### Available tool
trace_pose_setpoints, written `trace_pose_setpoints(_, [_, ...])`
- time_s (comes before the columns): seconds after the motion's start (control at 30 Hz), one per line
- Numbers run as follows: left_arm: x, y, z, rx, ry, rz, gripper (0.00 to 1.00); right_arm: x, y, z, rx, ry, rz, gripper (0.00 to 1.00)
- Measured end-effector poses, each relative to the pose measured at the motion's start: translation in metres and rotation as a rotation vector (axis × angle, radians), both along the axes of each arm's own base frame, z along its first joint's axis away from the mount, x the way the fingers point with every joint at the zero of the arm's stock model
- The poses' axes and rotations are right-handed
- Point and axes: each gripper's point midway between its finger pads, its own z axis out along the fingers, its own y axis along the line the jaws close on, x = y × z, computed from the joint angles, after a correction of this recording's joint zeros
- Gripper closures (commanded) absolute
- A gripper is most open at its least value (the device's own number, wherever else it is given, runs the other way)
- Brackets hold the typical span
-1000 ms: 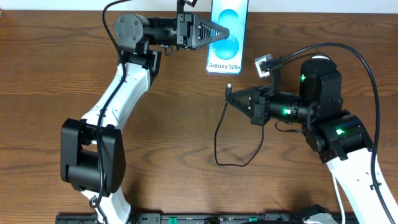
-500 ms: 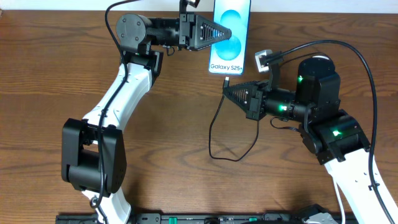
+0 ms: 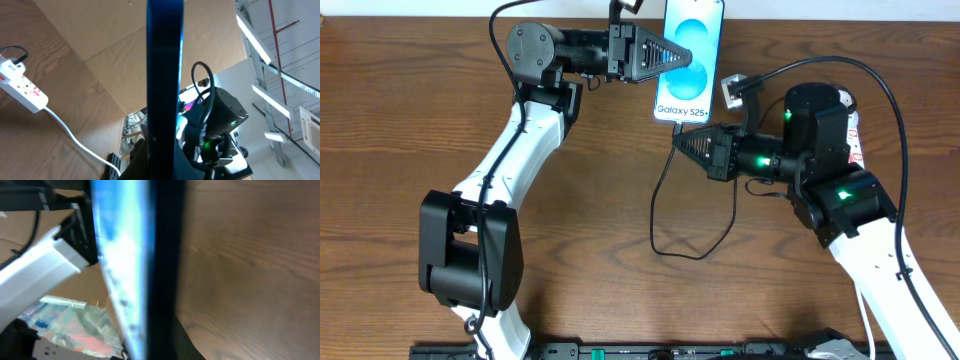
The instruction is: Plug charger to phone and switch on socket
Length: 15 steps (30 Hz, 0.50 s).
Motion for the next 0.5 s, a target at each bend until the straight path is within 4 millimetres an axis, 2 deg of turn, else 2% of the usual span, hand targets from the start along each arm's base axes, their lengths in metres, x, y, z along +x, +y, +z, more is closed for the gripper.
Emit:
trace_pose_setpoints(0.2, [0.001, 0.002, 0.000, 0.000, -0.003, 0.004, 0.93, -0.003, 0.001, 0.000, 0.008, 0.013, 0.013, 0.99])
trace_pose_setpoints(0.5, [0.009, 0.017, -0.002, 0.009, -0.018, 0.031, 0.93, -0.004, 0.003, 0.005, 0.024, 0.001, 0.031, 0.99])
